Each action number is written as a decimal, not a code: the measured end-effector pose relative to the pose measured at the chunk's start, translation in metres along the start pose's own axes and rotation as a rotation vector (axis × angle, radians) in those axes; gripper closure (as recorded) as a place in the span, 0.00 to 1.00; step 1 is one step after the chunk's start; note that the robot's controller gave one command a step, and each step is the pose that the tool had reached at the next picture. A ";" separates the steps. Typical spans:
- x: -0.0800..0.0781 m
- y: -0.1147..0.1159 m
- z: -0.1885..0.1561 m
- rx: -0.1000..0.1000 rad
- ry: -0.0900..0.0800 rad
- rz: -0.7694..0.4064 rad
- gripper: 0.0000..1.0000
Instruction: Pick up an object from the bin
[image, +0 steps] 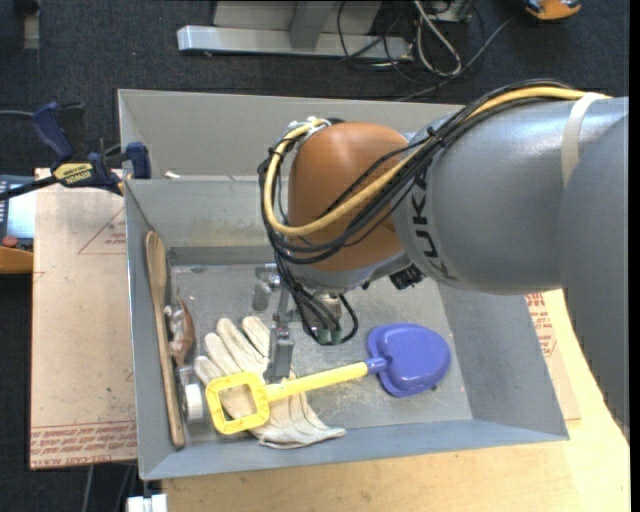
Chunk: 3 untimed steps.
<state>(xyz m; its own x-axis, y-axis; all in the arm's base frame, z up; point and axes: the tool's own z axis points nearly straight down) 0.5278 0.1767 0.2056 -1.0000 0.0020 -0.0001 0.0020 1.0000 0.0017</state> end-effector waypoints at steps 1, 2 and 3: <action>0.000 0.000 0.000 0.000 0.000 0.000 0.00; 0.049 0.023 -0.011 -0.001 0.001 -0.109 0.00; 0.037 0.035 0.057 0.001 0.002 -0.129 0.00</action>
Offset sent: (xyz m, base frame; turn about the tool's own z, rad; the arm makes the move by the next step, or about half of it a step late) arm -0.0482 0.0221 0.0108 -0.1073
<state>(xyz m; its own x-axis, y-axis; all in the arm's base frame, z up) 0.4912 0.2115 0.1485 -0.9919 -0.1267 0.0017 -0.1267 0.9919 0.0003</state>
